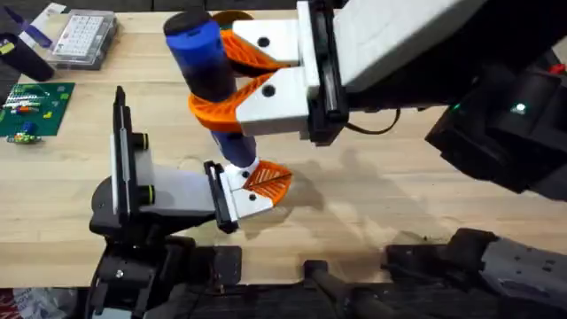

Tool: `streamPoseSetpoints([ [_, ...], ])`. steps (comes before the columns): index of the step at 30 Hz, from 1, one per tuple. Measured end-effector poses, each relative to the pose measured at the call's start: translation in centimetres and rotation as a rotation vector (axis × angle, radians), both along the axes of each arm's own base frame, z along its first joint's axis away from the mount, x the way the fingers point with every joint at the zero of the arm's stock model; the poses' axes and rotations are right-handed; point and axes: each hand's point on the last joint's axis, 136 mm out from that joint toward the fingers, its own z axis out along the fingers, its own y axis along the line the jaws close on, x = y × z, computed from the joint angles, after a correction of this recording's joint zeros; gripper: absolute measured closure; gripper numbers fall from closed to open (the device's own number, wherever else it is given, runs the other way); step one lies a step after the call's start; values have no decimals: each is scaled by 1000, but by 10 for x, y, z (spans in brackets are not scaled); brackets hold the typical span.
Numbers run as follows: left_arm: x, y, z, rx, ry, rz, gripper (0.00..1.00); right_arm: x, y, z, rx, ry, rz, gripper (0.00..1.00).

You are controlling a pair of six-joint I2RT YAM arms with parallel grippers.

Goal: Pick up the gripper from the table and insert it into the empty holder that is missing its gripper. Then pick up a screw, insert it into the mounting hole, and use the screwdriver to tighten it. Finally, clean up the table by picking up the vegetable and placing it into the bucket.

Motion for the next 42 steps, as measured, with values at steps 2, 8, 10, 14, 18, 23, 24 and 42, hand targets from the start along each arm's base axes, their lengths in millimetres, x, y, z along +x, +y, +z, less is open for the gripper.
streamPoseSetpoints([
  [2,0,0,0,0,0,0,988,0,0,6,22,-2,1,945],
  [8,0,0,0,0,0,0,988,0,0,7,24,33,3,945],
  [10,0,0,0,0,0,0,988,-1,0,7,22,39,7,945],
  [14,0,0,0,0,0,0,988,-3,0,5,18,45,17,945],
  [18,0,0,0,0,0,1,988,-3,0,-1,-5,65,22,944],
  [23,0,0,0,0,0,1,988,-4,0,-2,-10,69,24,945],
  [24,0,0,0,0,0,1,988,-4,0,-2,-10,68,24,945],
  [42,0,0,0,0,2,1,988,-3,3,-5,-13,69,28,945],
])
